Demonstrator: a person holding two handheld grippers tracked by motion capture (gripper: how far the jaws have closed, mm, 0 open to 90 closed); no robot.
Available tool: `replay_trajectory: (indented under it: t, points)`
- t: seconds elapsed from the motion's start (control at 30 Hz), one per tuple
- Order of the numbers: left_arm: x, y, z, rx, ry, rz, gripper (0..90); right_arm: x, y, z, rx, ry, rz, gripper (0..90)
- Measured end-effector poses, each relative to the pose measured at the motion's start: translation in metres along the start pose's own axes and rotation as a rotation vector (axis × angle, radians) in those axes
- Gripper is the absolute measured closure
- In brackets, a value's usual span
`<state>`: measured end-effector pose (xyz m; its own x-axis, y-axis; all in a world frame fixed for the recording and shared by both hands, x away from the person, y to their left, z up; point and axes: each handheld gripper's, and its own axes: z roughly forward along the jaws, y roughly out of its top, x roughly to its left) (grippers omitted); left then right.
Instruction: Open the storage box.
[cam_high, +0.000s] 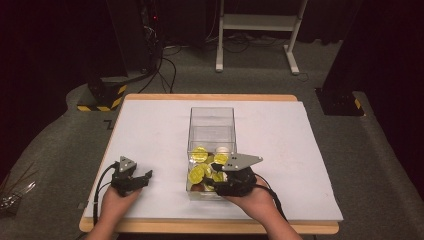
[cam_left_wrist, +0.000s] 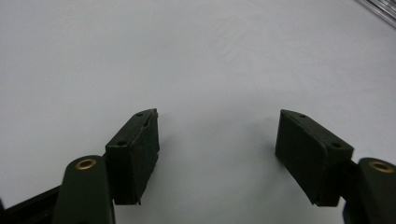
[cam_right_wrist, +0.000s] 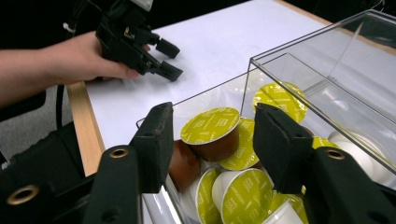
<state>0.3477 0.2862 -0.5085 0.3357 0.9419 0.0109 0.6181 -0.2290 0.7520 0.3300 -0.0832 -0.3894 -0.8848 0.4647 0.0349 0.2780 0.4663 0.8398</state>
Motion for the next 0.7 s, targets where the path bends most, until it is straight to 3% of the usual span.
replay_trajectory:
  t: [0.3, 0.7]
  points:
    - [0.000, 0.000, 0.000, 0.000, 0.000, 0.000, 30.3, -0.004, 0.007, 0.023, 0.101, -0.011, -0.026, 33.8]
    - [0.000, 0.000, 0.000, 0.000, 0.000, 0.000, 30.3, -0.001, 0.013, 0.039, 0.174, -0.033, -0.084, 32.3]
